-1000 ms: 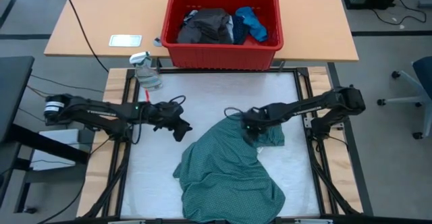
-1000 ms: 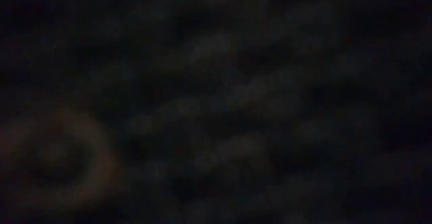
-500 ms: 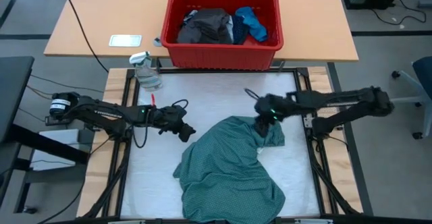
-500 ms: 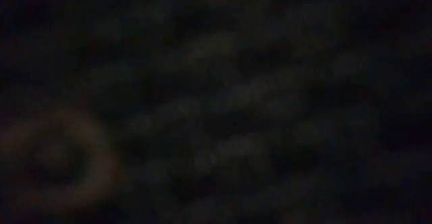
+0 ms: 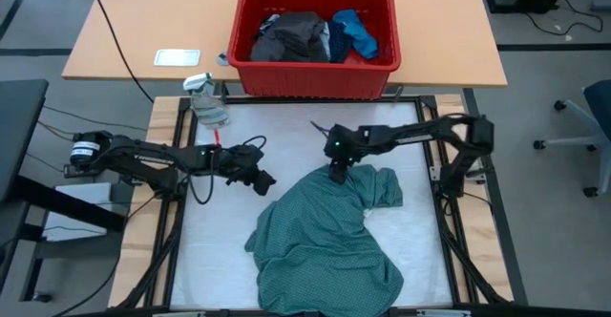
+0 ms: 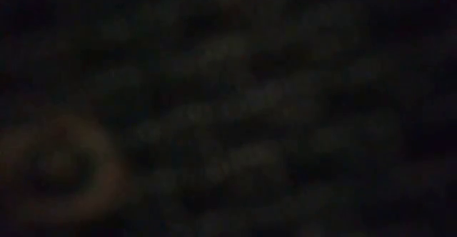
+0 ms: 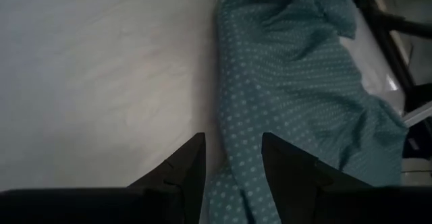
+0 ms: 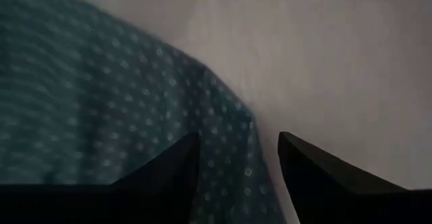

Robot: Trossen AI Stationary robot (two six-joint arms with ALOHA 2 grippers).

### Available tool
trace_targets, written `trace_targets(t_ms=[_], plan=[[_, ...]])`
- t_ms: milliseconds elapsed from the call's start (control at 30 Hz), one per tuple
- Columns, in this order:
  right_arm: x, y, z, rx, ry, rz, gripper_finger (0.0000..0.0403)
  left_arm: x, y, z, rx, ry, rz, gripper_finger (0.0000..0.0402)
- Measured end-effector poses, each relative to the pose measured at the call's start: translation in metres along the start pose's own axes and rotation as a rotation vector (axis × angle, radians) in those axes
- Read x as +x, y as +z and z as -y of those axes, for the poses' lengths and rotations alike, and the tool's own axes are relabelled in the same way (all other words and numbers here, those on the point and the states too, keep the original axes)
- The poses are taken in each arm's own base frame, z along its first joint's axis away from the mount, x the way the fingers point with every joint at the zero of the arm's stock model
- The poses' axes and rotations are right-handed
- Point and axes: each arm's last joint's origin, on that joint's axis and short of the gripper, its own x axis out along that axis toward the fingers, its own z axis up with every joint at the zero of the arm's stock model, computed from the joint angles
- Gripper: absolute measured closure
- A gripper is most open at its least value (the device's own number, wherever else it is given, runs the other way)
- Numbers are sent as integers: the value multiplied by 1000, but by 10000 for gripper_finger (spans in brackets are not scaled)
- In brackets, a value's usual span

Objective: Fold laundry
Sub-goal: Fold the green shirt

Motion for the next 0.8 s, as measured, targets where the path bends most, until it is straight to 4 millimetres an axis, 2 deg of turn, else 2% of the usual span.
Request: trace_targets(t_ms=[67,133,200,267,333,400,467,533,600,667,733,800], plan=[[10,-4,4,9,-22,-52,202,0,-1,-1,-3,6,-6,253],[16,-7,6,10,-26,-95,227,0,-2,0,4,9,-13,253],[19,-9,7,-7,-20,-122,278,0,-2,0,32,10,-16,253],[18,-11,6,-24,-13,-141,354,0,-3,-1,57,13,-19,253],[8,-13,1,-33,31,-157,386,0,-2,-2,73,20,-19,253],[-12,-10,-8,-51,58,-149,392,0,-1,-2,82,22,-16,253],[-48,3,-22,-149,85,-26,395,0,-1,-3,99,23,-15,253],[-87,7,-39,-306,60,113,396,0,-1,-3,137,23,-16,253],[-119,4,-55,-472,-25,241,398,0,-1,-3,170,23,-15,252],[-150,-1,-68,-561,-122,363,398,0,2,-4,166,24,-2,249],[-176,-7,-74,-562,-181,457,399,0,4,-5,162,28,13,242],[-187,-20,-78,-526,-215,451,400,0,6,-4,158,21,31,232]])
